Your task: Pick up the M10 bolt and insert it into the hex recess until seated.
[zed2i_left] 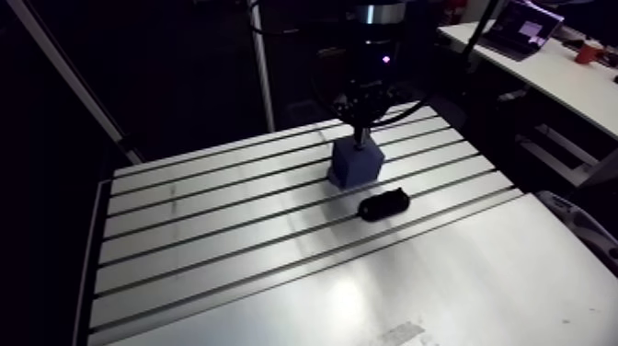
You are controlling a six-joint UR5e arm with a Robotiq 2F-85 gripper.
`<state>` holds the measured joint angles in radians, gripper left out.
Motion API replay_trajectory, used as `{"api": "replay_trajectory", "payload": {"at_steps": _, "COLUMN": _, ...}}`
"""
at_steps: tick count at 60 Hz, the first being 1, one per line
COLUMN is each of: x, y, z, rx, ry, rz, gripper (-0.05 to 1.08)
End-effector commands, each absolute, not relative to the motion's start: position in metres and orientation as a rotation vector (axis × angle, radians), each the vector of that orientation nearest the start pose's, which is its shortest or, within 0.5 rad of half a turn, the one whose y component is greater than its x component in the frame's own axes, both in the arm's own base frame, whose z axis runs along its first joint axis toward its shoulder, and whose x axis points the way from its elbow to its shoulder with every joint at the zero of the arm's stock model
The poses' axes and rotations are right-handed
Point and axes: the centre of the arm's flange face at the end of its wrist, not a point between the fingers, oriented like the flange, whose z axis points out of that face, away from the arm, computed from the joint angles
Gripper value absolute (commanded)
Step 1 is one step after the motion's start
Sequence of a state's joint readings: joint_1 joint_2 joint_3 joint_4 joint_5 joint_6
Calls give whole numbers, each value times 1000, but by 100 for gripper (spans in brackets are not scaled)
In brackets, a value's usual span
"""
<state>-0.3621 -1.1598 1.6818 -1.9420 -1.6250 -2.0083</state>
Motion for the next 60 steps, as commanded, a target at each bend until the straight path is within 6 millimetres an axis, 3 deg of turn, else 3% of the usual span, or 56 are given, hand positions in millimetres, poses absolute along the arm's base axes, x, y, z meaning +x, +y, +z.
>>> {"api": "replay_trajectory", "payload": {"at_steps": 1, "x": -601, "y": 91, "z": 240, "rx": -117, "ry": 2975, "rz": -16, "gripper": 108}}
{"api": "replay_trajectory", "payload": {"at_steps": 60, "x": -601, "y": 92, "z": 235, "rx": -126, "ry": 2970, "rz": -20, "gripper": 108}}
